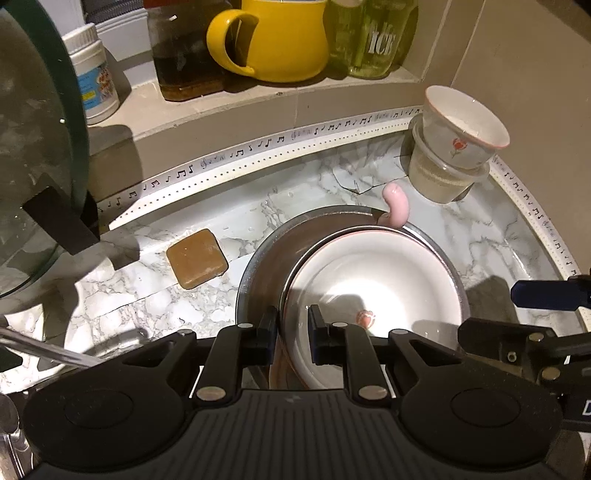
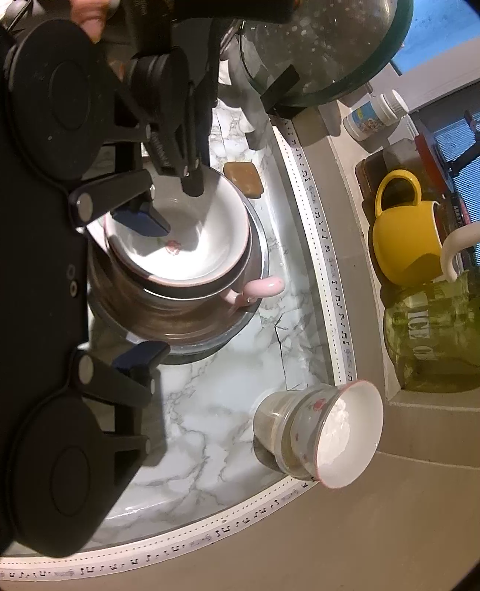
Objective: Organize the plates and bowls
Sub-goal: 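Lower the white bowl into the pink-handled pot and open the right tool, then grasp the rim of the nested steel bowls with both tools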
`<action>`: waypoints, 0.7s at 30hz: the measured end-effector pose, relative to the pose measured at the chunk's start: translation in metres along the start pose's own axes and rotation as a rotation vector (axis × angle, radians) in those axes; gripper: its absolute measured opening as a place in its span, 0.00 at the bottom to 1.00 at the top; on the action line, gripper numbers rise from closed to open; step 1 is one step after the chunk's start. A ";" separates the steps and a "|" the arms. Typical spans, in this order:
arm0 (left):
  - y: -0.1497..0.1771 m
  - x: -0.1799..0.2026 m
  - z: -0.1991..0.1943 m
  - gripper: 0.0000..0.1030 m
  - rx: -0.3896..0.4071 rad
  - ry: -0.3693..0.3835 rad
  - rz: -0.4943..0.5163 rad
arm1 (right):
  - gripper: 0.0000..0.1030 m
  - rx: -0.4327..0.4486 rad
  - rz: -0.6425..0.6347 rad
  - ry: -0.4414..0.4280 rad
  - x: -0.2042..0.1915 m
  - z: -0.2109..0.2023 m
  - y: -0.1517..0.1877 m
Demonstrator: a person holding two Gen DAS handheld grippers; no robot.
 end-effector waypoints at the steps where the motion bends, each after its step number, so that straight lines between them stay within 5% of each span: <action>1: 0.000 0.000 -0.003 0.16 0.004 0.011 -0.002 | 0.61 0.003 0.000 0.000 0.000 -0.002 0.001; 13: 0.007 0.005 -0.041 0.19 0.052 0.067 0.038 | 0.62 0.040 0.004 -0.006 0.004 -0.023 0.015; 16: 0.008 0.002 -0.047 0.32 0.067 0.071 0.035 | 0.62 0.047 0.008 -0.004 0.008 -0.026 0.018; 18: 0.008 -0.002 -0.050 0.56 0.084 0.067 0.027 | 0.62 0.052 0.015 -0.002 0.011 -0.027 0.020; 21: 0.007 -0.009 -0.052 0.67 0.113 0.052 0.014 | 0.62 0.061 0.028 0.004 0.019 -0.029 0.022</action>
Point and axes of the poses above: each gripper's, at about its wrist camera, not at the fingertips, and z roughly the way its jaws point, x to its right, y to its underside, the point moved 7 cm from there along z, roughly the way its jaws point, and after that the axes turned 10 degrees about -y, right-handed, at the moved point
